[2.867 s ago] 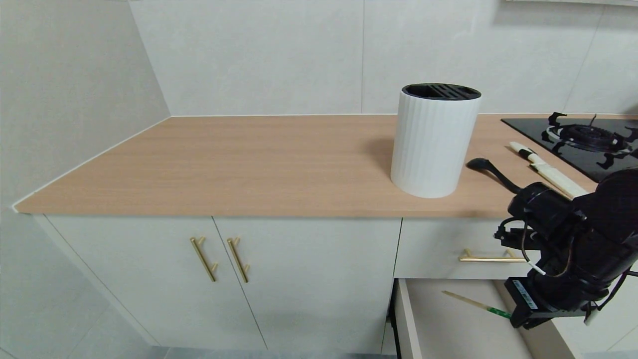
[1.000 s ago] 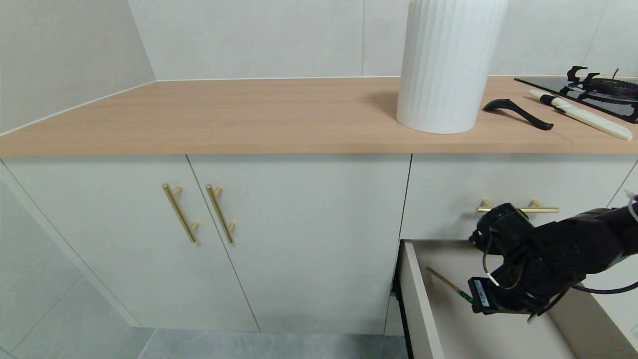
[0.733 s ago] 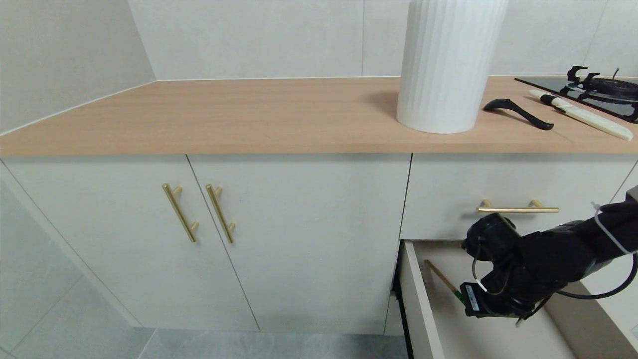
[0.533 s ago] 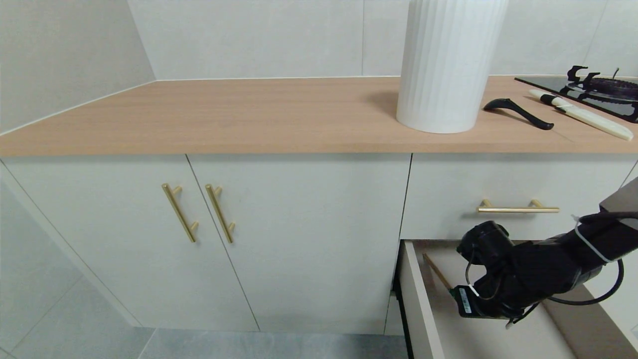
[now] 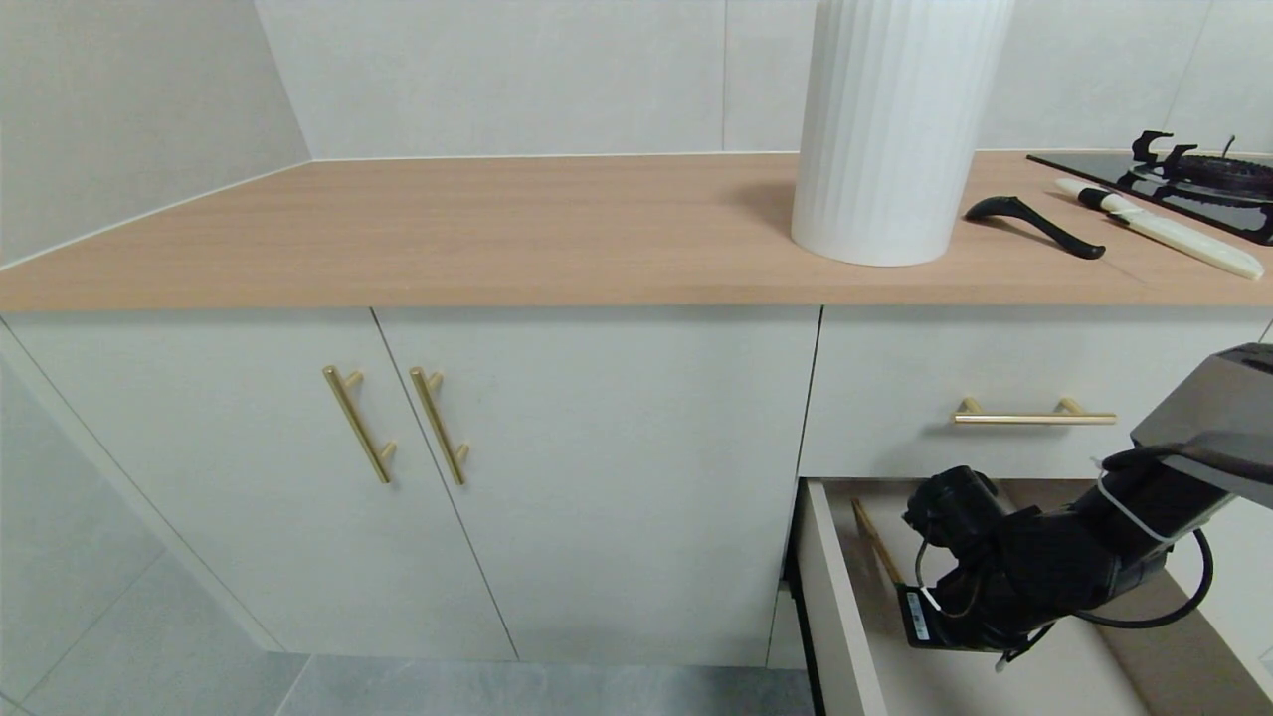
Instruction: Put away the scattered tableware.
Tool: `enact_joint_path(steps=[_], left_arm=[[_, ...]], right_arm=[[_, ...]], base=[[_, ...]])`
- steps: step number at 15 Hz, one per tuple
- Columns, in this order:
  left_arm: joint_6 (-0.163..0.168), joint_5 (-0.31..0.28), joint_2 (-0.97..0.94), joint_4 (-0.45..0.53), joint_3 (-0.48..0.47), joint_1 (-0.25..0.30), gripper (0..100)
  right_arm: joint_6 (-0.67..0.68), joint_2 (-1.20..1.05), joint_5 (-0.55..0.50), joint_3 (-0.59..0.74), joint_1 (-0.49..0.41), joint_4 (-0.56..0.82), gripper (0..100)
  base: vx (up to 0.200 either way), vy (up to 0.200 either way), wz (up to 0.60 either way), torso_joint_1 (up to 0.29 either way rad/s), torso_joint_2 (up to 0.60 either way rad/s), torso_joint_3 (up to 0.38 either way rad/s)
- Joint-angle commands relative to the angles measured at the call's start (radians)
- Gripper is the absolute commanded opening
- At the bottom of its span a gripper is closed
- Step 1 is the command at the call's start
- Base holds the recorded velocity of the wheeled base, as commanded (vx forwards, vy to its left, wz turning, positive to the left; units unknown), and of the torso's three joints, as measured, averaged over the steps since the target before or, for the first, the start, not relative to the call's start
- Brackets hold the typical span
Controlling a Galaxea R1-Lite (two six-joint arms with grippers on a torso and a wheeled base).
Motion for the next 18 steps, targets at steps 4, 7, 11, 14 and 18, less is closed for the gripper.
enact_joint_path(steps=[4, 7, 11, 14, 18], left_arm=[[0.000, 0.000, 0.000, 0.000, 0.000, 0.000, 100], [0.000, 0.000, 0.000, 0.000, 0.000, 0.000, 100], [0.000, 0.000, 0.000, 0.000, 0.000, 0.000, 100], [0.000, 0.000, 0.000, 0.000, 0.000, 0.000, 100], [0.000, 0.000, 0.000, 0.000, 0.000, 0.000, 100]], right_arm=[[0.002, 0.009, -0.001, 0.002, 0.000, -0.007, 0], [0.002, 0.009, -0.001, 0.002, 0.000, -0.007, 0], [0.002, 0.005, -0.001, 0.002, 0.000, -0.007, 100], [0.002, -0.007, -0.003, 0.003, 0.002, -0.007, 100], [0.000, -0.195, -0.001, 0.020, 0.008, 0.002, 100]], base=[[0.000, 0.000, 0.00, 0.000, 0.00, 0.000], [0.000, 0.000, 0.00, 0.000, 0.00, 0.000], [0.000, 0.000, 0.00, 0.000, 0.00, 0.000], [0.000, 0.000, 0.00, 0.000, 0.00, 0.000], [0.000, 0.000, 0.00, 0.000, 0.00, 0.000]])
